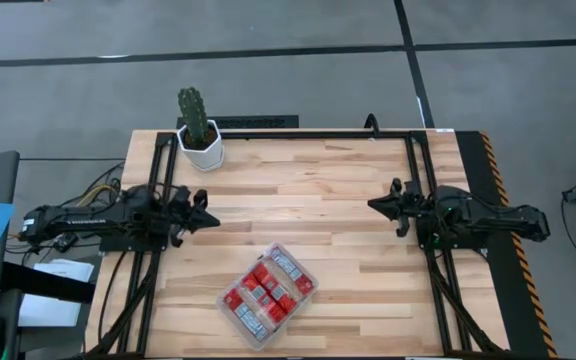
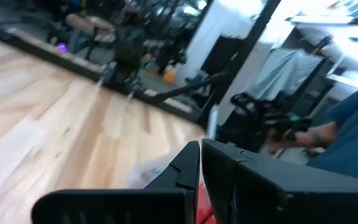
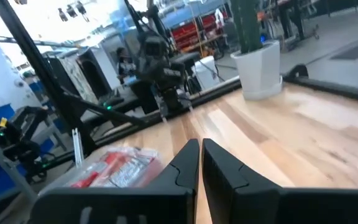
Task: Sort popcorn bags into baskets
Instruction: Return to Home Position
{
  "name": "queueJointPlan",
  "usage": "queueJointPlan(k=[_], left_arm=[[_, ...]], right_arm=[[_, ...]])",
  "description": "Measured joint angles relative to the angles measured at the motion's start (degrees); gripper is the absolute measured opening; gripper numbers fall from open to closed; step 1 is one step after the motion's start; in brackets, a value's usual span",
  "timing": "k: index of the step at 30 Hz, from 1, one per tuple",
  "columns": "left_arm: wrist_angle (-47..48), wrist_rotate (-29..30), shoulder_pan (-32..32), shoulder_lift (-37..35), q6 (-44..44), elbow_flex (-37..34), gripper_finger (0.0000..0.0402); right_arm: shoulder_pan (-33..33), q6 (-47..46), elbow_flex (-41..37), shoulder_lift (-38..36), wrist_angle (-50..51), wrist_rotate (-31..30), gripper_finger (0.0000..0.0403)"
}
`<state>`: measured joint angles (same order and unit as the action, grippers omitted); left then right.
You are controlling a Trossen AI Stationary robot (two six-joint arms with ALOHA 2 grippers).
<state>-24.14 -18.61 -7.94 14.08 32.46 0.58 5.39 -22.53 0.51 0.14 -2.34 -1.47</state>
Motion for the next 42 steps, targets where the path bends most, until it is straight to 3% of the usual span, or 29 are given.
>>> queueJointPlan(k=[7, 16, 22, 24, 29, 33, 37, 42], left_arm=[[7.74, 3.48, 0.99, 0.01, -2.00, -0.04, 0.0006], [-0.98, -0.46, 1.92, -2.96, -2.13, -0.11, 0.0006], [9.09, -1.44, 1.92, -13.91, 0.42, 0.24, 0.0006], [13.40, -1.12, 2.00, -13.88, -1.85, 1.81, 0.0006], [21.47, 9.71, 2.12, -13.98, -7.62, 2.71, 0.0006], [23.98, 12.98, 2.36, -14.01, -11.79, 2.81, 0.0006], [29.96, 18.17, 2.36, -13.83, -12.31, 2.73, 0.0006], [30.86, 24.82, 2.36, -13.82, -11.87, 2.90, 0.0006]], right_arm=[[0.00, 0.36, -0.04, 0.04, 0.03, -0.20, 0.0046], [0.00, 0.65, -0.07, 0.20, 0.44, -0.10, 0.0046], [0.00, 0.53, -0.10, 0.20, 0.46, 0.04, 0.0046], [0.00, 0.53, -0.11, 0.19, 0.41, 0.06, 0.0046], [0.00, 0.51, -0.11, 0.15, 0.33, 0.05, 0.0046], [0.00, 0.51, -0.13, 0.22, 0.34, 0.04, 0.0046], [0.00, 0.51, -0.15, 0.22, 0.34, 0.04, 0.0046], [0.00, 0.50, -0.15, 0.22, 0.32, 0.02, 0.0046]])
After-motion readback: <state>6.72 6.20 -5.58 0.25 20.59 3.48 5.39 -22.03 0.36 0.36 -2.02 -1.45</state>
